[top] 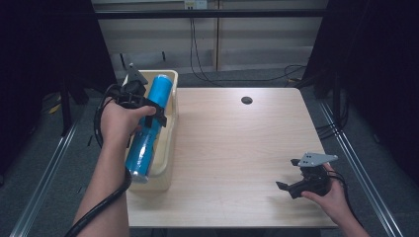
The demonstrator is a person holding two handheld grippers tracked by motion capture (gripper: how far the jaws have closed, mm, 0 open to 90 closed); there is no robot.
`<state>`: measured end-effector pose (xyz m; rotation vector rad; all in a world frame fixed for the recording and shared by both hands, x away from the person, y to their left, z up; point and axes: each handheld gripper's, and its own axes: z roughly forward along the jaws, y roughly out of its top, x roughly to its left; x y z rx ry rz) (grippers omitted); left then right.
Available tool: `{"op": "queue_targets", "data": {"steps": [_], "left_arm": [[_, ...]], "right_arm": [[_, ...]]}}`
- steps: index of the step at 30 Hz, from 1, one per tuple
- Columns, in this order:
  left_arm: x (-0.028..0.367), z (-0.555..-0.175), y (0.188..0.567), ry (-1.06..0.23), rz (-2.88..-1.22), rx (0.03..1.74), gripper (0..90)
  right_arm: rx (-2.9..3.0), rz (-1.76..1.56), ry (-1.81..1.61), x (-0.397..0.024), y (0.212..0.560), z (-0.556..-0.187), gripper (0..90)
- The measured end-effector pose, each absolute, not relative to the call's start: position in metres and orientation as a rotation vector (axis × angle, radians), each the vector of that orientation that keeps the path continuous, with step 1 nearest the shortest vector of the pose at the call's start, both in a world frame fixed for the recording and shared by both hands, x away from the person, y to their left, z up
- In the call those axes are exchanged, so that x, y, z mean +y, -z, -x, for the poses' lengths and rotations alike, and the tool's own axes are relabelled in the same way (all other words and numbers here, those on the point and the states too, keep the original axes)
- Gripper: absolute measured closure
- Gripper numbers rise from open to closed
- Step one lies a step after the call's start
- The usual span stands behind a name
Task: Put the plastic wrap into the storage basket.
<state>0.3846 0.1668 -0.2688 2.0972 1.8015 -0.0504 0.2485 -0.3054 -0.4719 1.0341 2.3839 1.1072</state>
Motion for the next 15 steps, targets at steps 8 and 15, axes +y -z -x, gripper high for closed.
{"op": "queue_targets", "data": {"steps": [8, 15], "left_arm": [[0.172, -0.385, 0.285, 0.083, -2.08, 1.839, 32.2], [0.174, -0.384, 0.295, 0.108, -2.054, 1.865, 32.2]], "right_arm": [[2.382, -1.033, -1.098, -0.305, 0.472, -0.249, 0.0], [2.388, -1.03, -1.098, -0.304, 0.473, -0.249, 0.0]]}}
